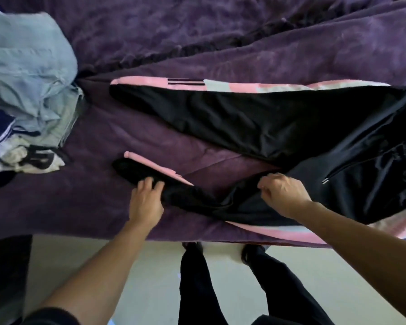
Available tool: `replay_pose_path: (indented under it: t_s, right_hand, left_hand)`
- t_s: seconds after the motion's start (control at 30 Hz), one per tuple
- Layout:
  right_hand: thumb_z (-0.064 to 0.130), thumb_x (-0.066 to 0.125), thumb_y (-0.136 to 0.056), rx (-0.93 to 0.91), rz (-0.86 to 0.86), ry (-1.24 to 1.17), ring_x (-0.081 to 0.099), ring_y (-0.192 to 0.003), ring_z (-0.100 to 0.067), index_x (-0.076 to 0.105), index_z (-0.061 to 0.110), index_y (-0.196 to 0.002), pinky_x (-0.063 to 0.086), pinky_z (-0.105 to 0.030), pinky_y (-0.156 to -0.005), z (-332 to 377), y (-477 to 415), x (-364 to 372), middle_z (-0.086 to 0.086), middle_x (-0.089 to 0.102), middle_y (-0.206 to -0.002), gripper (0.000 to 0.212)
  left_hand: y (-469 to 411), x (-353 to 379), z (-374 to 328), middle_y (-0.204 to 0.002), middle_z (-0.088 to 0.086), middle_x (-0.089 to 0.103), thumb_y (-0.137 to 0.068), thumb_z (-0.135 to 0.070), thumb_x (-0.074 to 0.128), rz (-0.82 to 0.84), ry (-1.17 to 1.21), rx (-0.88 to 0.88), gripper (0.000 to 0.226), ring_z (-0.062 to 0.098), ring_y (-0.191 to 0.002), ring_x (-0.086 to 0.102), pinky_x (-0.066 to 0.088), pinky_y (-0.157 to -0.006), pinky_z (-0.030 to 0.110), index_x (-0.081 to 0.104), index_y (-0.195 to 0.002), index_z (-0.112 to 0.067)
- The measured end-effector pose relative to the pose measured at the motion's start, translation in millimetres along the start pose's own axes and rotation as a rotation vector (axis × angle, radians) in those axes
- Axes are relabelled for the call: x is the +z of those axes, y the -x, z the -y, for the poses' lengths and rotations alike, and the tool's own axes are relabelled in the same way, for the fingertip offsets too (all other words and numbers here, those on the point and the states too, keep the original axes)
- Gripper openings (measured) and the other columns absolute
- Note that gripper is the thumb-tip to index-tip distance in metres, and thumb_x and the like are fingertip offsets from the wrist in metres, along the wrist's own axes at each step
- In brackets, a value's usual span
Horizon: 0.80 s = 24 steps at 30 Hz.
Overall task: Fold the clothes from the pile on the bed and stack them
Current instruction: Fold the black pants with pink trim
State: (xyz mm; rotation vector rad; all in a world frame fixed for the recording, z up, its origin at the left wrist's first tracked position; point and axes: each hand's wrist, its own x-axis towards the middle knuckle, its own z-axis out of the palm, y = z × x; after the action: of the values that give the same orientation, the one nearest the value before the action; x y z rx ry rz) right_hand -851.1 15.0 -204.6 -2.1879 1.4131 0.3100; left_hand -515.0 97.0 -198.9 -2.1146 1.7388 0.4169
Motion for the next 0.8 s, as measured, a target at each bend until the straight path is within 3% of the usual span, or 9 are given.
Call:
replay_pose_path:
  t_s: [0.2, 0.3, 0.4, 0.47, 0.53, 0.6, 0.63, 0.7, 0.8]
  right_hand:
    - [0.028, 0.064, -0.077, -0.136, 0.226, 0.020, 0.048, -0.121, -0.022, 0.041, 0.030, -0.140, 0.044, -0.032, -0.090, 103.5, -45.3, 58.5, 0.003, 0.050, -0.130, 0.066]
    - [0.034, 0.056, -0.085, -0.015, 0.268, 0.126, 0.060, -0.106, -0.028, 0.051, 0.029, -0.124, 0.046, -0.035, -0.081, 128.8, -45.4, 86.4, 0.000, 0.060, -0.118, 0.039]
    - [0.044, 0.054, -0.090, 0.172, 0.117, 0.067, 0.064, -0.095, -0.033, 0.061, 0.025, -0.107, 0.047, -0.037, -0.073, 127.6, -38.8, 81.2, -0.007, 0.070, -0.103, 0.027]
    - [0.048, 0.060, -0.087, 0.296, -0.010, -0.071, 0.065, -0.092, -0.037, 0.067, 0.019, -0.100, 0.050, -0.040, -0.072, 122.6, -47.2, 59.6, -0.013, 0.071, -0.098, 0.032]
    - [0.047, 0.064, -0.085, 0.395, -0.147, -0.154, 0.063, -0.095, -0.039, 0.069, 0.017, -0.103, 0.050, -0.042, -0.076, 118.9, -72.3, 34.5, -0.017, 0.069, -0.101, 0.036]
    - [0.039, 0.066, -0.085, 0.425, -0.261, -0.131, 0.057, -0.105, -0.039, 0.064, 0.018, -0.115, 0.046, -0.045, -0.084, 120.1, -102.5, 14.2, -0.017, 0.064, -0.111, 0.037]
    - [0.034, 0.065, -0.085, 0.432, -0.307, -0.116, 0.053, -0.109, -0.039, 0.061, 0.018, -0.120, 0.043, -0.046, -0.088, 123.7, -114.3, 7.3, -0.016, 0.061, -0.116, 0.038]
    - [0.026, 0.064, -0.084, 0.402, -0.405, -0.127, 0.052, -0.108, -0.038, 0.062, 0.016, -0.117, 0.042, -0.046, -0.087, 137.1, -124.9, 4.0, -0.015, 0.060, -0.113, 0.034]
    - [0.021, 0.069, -0.079, 0.225, -0.433, -0.147, 0.059, -0.093, -0.035, 0.068, 0.014, -0.096, 0.050, -0.042, -0.074, 165.4, -110.5, 29.6, -0.011, 0.063, -0.095, 0.019]
  left_hand:
    - [-78.3, 18.2, 98.5, -0.156, 0.015, 0.014, -0.079, -0.019, 0.069, 0.014, -0.225, 0.048, 0.078, 0.035, -0.143, 0.012, 0.024, -0.110, 0.045, 0.030, -0.146, -0.029]
    - [-100.1, 37.2, 120.5, -0.151, 0.007, 0.028, -0.083, -0.018, 0.063, 0.063, -0.212, 0.117, 0.058, 0.030, -0.141, 0.020, 0.026, -0.108, 0.043, 0.046, -0.137, -0.028]
    - [-106.1, 35.7, 135.0, -0.117, 0.008, 0.062, -0.079, -0.009, 0.058, 0.042, 0.166, 0.128, 0.030, 0.030, -0.114, 0.051, 0.040, -0.089, 0.039, 0.069, -0.104, -0.018]
    - [-109.8, 24.9, 149.0, -0.081, 0.014, 0.068, -0.074, -0.005, 0.053, 0.150, 0.554, -0.023, 0.013, 0.034, -0.083, 0.062, 0.046, -0.065, 0.034, 0.066, -0.072, -0.008]
    - [-115.2, 13.9, 169.9, -0.056, 0.009, 0.063, -0.074, -0.011, 0.055, 0.365, 0.740, -0.172, 0.013, 0.025, -0.053, 0.059, 0.038, -0.043, 0.023, 0.064, -0.066, -0.004]
    - [-118.6, 3.9, 192.6, -0.049, 0.006, 0.060, -0.073, -0.024, 0.063, 0.518, 0.775, -0.292, 0.016, 0.016, -0.036, 0.049, 0.032, -0.037, 0.017, 0.067, -0.072, -0.009]
    - [-121.1, 1.5, 202.9, -0.053, 0.006, 0.063, -0.073, -0.030, 0.068, 0.492, 0.783, -0.355, 0.021, 0.016, -0.037, 0.050, 0.035, -0.040, 0.018, 0.067, -0.080, -0.009]
    - [-124.5, 3.5, 218.5, -0.078, 0.012, 0.069, -0.077, -0.032, 0.072, 0.195, 0.669, -0.442, 0.034, 0.027, -0.061, 0.064, 0.047, -0.055, 0.030, 0.060, -0.101, -0.011]
    - [-110.3, 16.3, 205.4, -0.091, 0.012, 0.062, -0.081, -0.026, 0.065, -0.331, 0.444, -0.082, 0.018, 0.037, -0.086, 0.059, 0.046, -0.068, 0.042, 0.058, -0.092, -0.015]
